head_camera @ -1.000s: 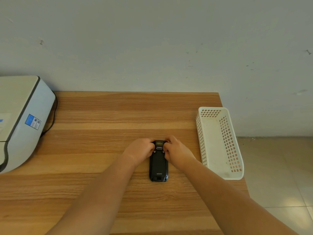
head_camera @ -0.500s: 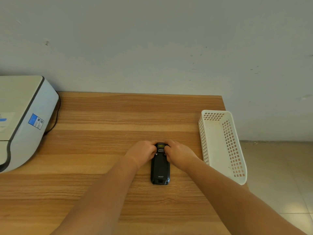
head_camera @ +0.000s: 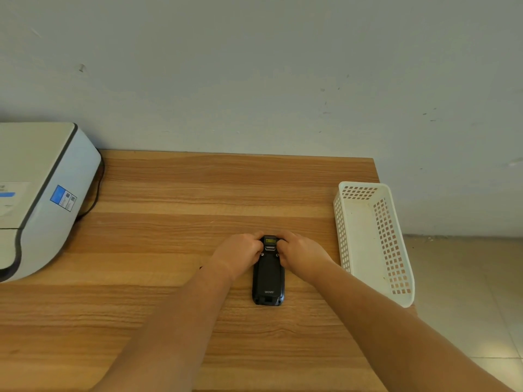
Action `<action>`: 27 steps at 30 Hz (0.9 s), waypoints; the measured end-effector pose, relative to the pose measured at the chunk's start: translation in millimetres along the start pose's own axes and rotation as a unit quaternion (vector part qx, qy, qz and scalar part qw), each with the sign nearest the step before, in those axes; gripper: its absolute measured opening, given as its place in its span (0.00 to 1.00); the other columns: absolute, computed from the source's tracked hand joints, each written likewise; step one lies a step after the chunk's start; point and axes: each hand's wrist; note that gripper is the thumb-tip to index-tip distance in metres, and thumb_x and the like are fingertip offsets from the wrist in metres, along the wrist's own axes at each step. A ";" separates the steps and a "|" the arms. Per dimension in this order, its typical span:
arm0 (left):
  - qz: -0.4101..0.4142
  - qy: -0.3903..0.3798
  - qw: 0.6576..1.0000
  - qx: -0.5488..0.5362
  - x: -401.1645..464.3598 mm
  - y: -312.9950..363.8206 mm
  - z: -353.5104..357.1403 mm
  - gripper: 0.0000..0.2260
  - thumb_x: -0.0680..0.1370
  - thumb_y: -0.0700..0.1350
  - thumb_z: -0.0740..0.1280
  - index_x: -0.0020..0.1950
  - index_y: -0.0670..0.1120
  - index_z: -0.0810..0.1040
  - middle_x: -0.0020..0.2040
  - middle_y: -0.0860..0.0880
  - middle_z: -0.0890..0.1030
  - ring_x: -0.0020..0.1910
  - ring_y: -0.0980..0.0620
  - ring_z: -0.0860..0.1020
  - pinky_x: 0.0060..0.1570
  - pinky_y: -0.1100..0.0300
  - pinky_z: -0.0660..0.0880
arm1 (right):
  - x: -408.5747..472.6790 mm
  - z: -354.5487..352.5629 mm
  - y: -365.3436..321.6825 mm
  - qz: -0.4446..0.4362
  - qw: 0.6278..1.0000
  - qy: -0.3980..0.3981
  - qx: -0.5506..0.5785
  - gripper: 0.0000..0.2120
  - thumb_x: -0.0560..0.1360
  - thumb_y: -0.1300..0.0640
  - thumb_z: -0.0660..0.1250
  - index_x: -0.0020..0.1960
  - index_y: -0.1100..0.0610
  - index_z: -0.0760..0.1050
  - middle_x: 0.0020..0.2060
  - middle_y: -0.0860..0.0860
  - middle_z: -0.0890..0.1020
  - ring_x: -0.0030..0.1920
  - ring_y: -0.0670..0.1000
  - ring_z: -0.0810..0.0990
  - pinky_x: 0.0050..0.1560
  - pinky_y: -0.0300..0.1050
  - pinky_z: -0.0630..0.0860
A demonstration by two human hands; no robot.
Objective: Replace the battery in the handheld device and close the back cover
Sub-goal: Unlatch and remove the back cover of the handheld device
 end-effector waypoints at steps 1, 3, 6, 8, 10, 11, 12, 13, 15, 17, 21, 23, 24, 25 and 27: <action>-0.001 0.002 1.000 -0.003 -0.3 0.0 0.2 0.12 0.82 0.44 0.61 0.60 0.44 0.80 0.76 0.50 0.66 0.63 0.47 0.76 0.63 0.52 0.73 | -1.5 -1.0 0.4 0.013 1.000 0.000 0.016 0.13 0.80 0.57 0.59 0.61 0.59 0.75 0.66 0.53 0.73 0.59 0.55 0.77 0.55 0.51 0.77; -0.005 0.008 1.000 -0.010 -1.2 -0.1 0.6 0.12 0.82 0.45 0.61 0.60 0.44 0.80 0.76 0.49 0.66 0.64 0.48 0.76 0.63 0.53 0.73 | -6.6 -1.0 0.9 0.037 0.998 0.015 0.053 0.11 0.80 0.57 0.59 0.59 0.59 0.76 0.66 0.53 0.74 0.58 0.55 0.78 0.55 0.49 0.77; -0.008 0.007 1.000 -0.012 -1.4 -1.2 -1.0 0.11 0.82 0.45 0.61 0.59 0.45 0.81 0.76 0.50 0.67 0.65 0.48 0.75 0.64 0.52 0.72 | -13.4 1.0 -0.8 0.050 0.993 0.040 0.097 0.10 0.80 0.57 0.60 0.57 0.58 0.77 0.71 0.49 0.71 0.57 0.52 0.79 0.56 0.43 0.76; -0.001 -0.002 1.000 -0.010 -0.8 -2.5 -3.7 0.11 0.81 0.44 0.62 0.58 0.45 0.81 0.75 0.50 0.68 0.63 0.48 0.76 0.63 0.52 0.73 | -14.4 -0.2 -2.7 0.049 0.992 0.038 0.106 0.10 0.81 0.57 0.60 0.57 0.58 0.77 0.72 0.48 0.70 0.58 0.52 0.79 0.56 0.43 0.75; 0.009 -0.007 1.000 -0.003 0.0 -4.4 -5.6 0.10 0.81 0.44 0.63 0.57 0.44 0.82 0.75 0.50 0.69 0.62 0.48 0.77 0.61 0.53 0.74 | -13.5 -1.6 -2.8 0.045 0.993 0.034 0.099 0.11 0.81 0.57 0.60 0.58 0.59 0.77 0.72 0.49 0.69 0.58 0.52 0.79 0.57 0.43 0.75; 0.013 -0.007 1.000 0.003 0.1 -5.0 -5.8 0.10 0.81 0.44 0.63 0.57 0.45 0.82 0.74 0.50 0.69 0.61 0.48 0.78 0.60 0.53 0.74 | -13.3 -1.8 -2.4 0.043 0.994 0.037 0.093 0.11 0.81 0.57 0.60 0.58 0.59 0.77 0.71 0.49 0.70 0.58 0.53 0.79 0.56 0.44 0.75; 0.017 -0.007 1.000 0.009 0.3 -5.6 -5.5 0.10 0.81 0.44 0.63 0.56 0.45 0.82 0.74 0.50 0.69 0.60 0.48 0.78 0.59 0.52 0.75 | -12.9 -1.6 -2.3 0.040 0.994 0.039 0.089 0.11 0.81 0.57 0.60 0.58 0.59 0.77 0.71 0.49 0.71 0.58 0.53 0.79 0.56 0.44 0.76; 0.022 -0.009 1.000 0.016 0.4 -5.6 -5.2 0.10 0.81 0.44 0.62 0.55 0.44 0.82 0.74 0.50 0.70 0.59 0.47 0.78 0.59 0.52 0.75 | -12.7 -0.7 -2.5 0.039 0.994 0.042 0.088 0.11 0.80 0.57 0.60 0.58 0.60 0.77 0.70 0.50 0.71 0.57 0.53 0.79 0.55 0.45 0.76; 0.029 -0.010 0.999 0.027 0.6 -5.1 -4.6 0.10 0.81 0.44 0.62 0.55 0.44 0.82 0.73 0.49 0.71 0.58 0.46 0.78 0.57 0.51 0.75 | -12.5 1.6 -3.5 0.041 0.994 0.043 0.091 0.11 0.80 0.57 0.61 0.57 0.60 0.78 0.70 0.50 0.72 0.57 0.54 0.79 0.55 0.46 0.77; 0.035 -0.008 0.999 0.038 1.7 -4.6 -4.7 0.09 0.81 0.44 0.62 0.54 0.44 0.82 0.69 0.48 0.74 0.55 0.46 0.79 0.54 0.50 0.76 | -12.9 2.6 -4.1 0.043 0.994 0.044 0.092 0.11 0.80 0.57 0.61 0.56 0.60 0.78 0.70 0.50 0.72 0.58 0.54 0.79 0.56 0.46 0.76; 0.049 -0.006 0.996 0.068 3.1 -3.6 -5.5 0.10 0.80 0.44 0.62 0.54 0.44 0.82 0.64 0.47 0.77 0.53 0.46 0.79 0.50 0.52 0.77 | -13.5 -0.8 -4.0 0.045 0.994 0.039 0.095 0.11 0.80 0.57 0.60 0.58 0.60 0.77 0.70 0.50 0.72 0.59 0.54 0.78 0.57 0.45 0.75; 0.054 -0.005 0.995 0.079 3.4 -3.7 -6.1 0.10 0.80 0.44 0.63 0.54 0.43 0.82 0.63 0.46 0.77 0.53 0.46 0.79 0.50 0.52 0.77 | -13.0 -2.1 -4.3 0.045 0.994 0.035 0.091 0.12 0.80 0.57 0.60 0.59 0.60 0.77 0.70 0.50 0.72 0.59 0.53 0.78 0.57 0.44 0.75; 0.055 -0.004 0.995 0.081 3.7 -3.7 -6.2 0.10 0.80 0.44 0.63 0.55 0.42 0.81 0.63 0.46 0.77 0.54 0.45 0.78 0.50 0.51 0.77 | -12.6 -2.3 -4.4 0.046 0.994 0.034 0.089 0.12 0.80 0.57 0.60 0.59 0.60 0.77 0.70 0.50 0.72 0.59 0.53 0.78 0.57 0.44 0.75; 0.056 -0.003 0.995 0.084 3.8 -3.1 -6.4 0.10 0.80 0.43 0.63 0.55 0.42 0.81 0.64 0.46 0.77 0.54 0.45 0.78 0.50 0.51 0.77 | -12.1 -1.8 -4.4 0.047 0.994 0.032 0.089 0.12 0.80 0.56 0.60 0.60 0.60 0.77 0.70 0.50 0.72 0.59 0.53 0.78 0.57 0.44 0.75; 0.057 -0.005 0.994 0.091 4.0 -1.8 -6.6 0.10 0.80 0.43 0.63 0.56 0.41 0.81 0.64 0.45 0.76 0.55 0.45 0.78 0.51 0.51 0.77 | -11.2 -0.1 -4.4 0.045 0.994 0.032 0.092 0.13 0.80 0.57 0.60 0.60 0.60 0.77 0.70 0.50 0.72 0.59 0.54 0.78 0.57 0.45 0.76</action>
Point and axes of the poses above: each hand's wrist, its own x-axis towards the middle knuckle, its own z-axis out of the palm, y = z × x
